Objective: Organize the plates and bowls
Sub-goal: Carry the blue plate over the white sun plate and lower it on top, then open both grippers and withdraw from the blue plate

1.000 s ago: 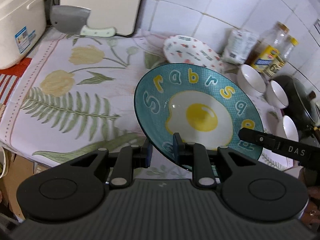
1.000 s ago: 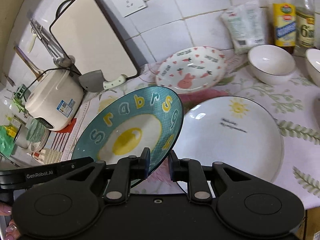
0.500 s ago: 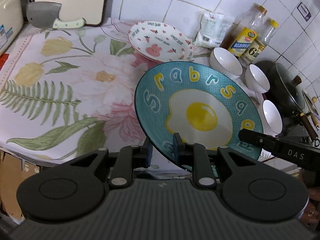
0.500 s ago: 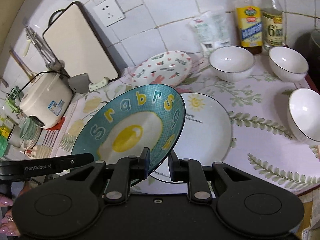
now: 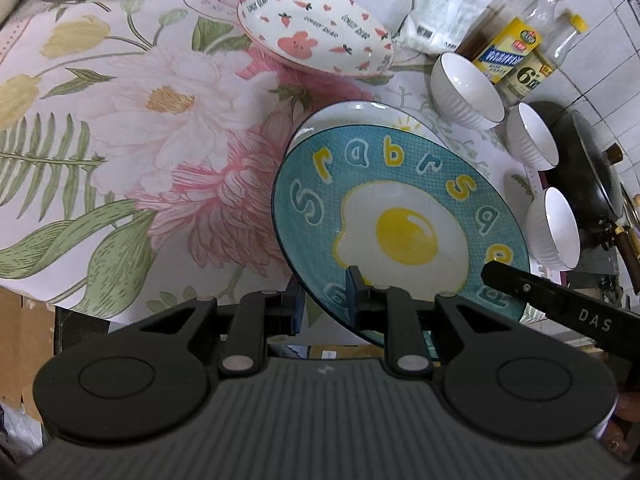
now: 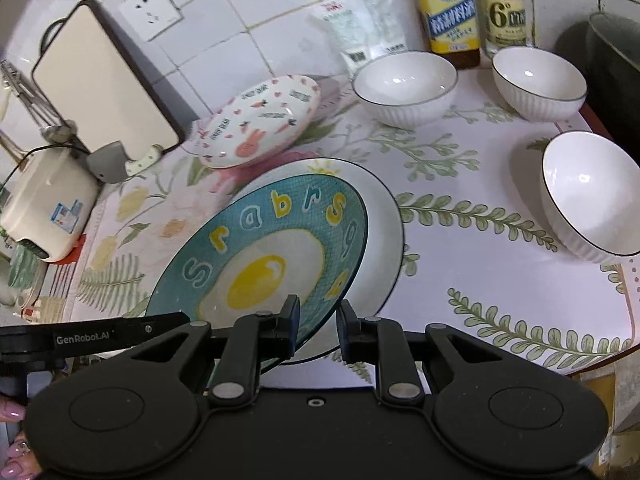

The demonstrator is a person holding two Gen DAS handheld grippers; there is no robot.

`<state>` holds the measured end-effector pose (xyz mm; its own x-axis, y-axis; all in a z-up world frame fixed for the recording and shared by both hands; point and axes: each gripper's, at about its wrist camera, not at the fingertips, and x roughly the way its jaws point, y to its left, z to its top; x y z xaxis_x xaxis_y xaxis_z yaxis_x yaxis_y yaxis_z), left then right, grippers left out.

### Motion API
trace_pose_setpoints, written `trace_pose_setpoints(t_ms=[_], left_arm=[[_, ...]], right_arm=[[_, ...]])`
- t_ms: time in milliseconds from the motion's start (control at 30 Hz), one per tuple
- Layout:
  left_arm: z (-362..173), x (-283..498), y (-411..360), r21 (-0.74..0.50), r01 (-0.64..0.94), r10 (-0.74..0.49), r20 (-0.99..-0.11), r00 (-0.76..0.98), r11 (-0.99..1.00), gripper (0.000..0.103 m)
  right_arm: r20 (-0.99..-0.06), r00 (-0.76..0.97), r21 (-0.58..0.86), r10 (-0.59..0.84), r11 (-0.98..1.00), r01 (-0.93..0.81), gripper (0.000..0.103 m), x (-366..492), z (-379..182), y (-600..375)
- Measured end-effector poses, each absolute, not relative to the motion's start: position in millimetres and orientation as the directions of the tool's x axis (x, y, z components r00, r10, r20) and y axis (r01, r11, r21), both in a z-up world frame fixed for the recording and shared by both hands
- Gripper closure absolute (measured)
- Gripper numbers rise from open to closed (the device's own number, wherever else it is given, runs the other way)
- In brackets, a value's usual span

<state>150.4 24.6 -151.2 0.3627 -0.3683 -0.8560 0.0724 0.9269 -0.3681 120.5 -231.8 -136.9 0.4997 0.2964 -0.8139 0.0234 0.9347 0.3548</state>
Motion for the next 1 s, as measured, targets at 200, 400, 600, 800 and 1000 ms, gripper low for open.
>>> trace_pose_setpoints(t_ms=[200,400,600,800,1000], left_arm=[[-156.4,155.5,17.5,-0.352,0.07,-0.354,-0.871,0.34,0.933,0.084],[-156.2,158.0,16.5,-0.349,0.06,-0.349,-0.878,0.329,0.935,0.084],[-158.9,156.9,14.3,-0.355,0.03,-0.346,-0.884,0.314,0.934,0.083],[-158.6,153.7,7.2,-0.333,0.004,-0.315,-0.889,0.332,0.943,0.083],[-163.5,154.0,6.1,-0.348,-0.03,-0.32,-0.89,0.325,0.937,0.083]], right_arm=[[-0.84,0.467,0.322,0.276,0.946,0.021,0.079,127.9,-143.9,-233.2],[-0.861,0.456,0.258,0.225,0.966,0.009,0.079,129.6,-142.4,-224.5],[-0.873,0.458,0.189,0.169,0.982,-0.004,0.078,129.8,-142.7,-218.3],[-0.863,0.49,0.118,0.121,0.992,-0.037,0.072,126.9,-146.0,-210.5],[-0.837,0.537,0.095,0.107,0.994,-0.051,0.071,125.2,-153.0,-209.6]])
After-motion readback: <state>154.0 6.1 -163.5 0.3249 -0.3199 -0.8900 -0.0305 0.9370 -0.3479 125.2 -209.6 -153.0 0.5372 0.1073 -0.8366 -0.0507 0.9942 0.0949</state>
